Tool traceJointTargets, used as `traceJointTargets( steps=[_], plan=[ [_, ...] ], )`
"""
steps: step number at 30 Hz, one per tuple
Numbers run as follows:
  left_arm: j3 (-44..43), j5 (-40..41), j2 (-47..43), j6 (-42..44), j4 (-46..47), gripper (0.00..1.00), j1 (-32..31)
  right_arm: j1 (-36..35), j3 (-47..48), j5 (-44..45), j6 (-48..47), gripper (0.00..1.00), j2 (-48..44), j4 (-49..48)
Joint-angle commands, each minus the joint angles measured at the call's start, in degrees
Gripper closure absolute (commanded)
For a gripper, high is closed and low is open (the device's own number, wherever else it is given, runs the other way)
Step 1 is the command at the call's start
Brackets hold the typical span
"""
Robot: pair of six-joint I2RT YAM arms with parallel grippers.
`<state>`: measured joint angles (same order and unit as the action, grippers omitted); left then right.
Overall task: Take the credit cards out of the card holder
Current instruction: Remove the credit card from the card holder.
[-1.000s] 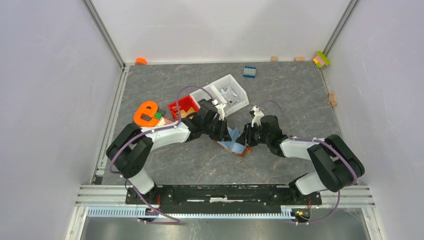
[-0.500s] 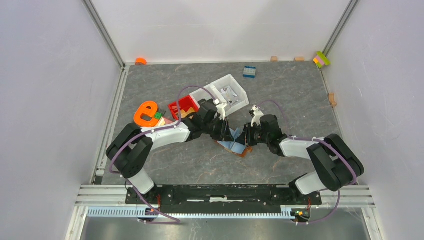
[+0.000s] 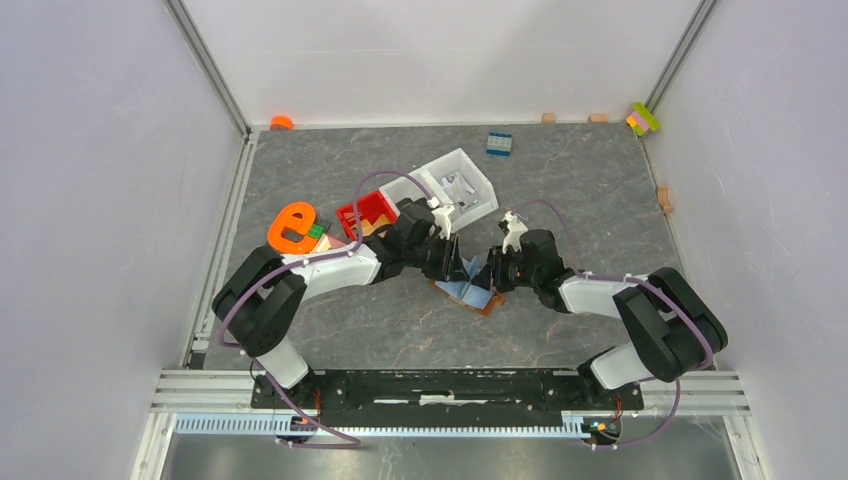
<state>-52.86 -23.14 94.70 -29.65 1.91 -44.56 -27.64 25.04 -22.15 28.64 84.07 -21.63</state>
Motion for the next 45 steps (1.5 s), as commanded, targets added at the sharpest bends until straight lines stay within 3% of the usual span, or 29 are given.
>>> traceJointTargets(
  steps=[1, 9, 27, 33, 34, 39, 45],
  plan=[
    [0.30, -1.12, -2.02, 1.49, 2.57, 0.69, -0.09, -0.13, 1.64, 1.59, -0.63, 0.69, -0.93, 0.30],
    [0.19, -1.16, -1.88, 1.40, 2.57, 0.80, 0.04, -0.11, 1.59, 2.52, -0.89, 0.70, -1.47, 1.05],
    [-0.63, -3.04, -0.28, 1.24, 2.27, 0.78, 0.17, -0.12, 1.74, 2.50, -1.05, 0.70, -1.45, 1.22],
    [-0.66, -2.83, -0.35, 1.18, 2.15, 0.83, 0.17, -0.14, 1.78, 2.49, -1.05, 0.70, -1.39, 1.28],
    [-0.66, -2.63, -0.35, 1.27, 1.93, 0.82, 0.13, -0.12, 1.78, 2.42, -1.05, 0.70, -1.40, 1.30],
    [-0.50, -2.09, -0.54, 1.51, 1.60, 0.51, 0.06, -0.09, 1.73, 2.15, -0.97, 0.70, -1.37, 1.12],
    [-1.40, -1.93, 0.51, 1.95, 0.51, 0.52, -0.09, -0.17, 1.51, 1.46, -0.73, 0.70, -1.33, 0.40]
  ],
)
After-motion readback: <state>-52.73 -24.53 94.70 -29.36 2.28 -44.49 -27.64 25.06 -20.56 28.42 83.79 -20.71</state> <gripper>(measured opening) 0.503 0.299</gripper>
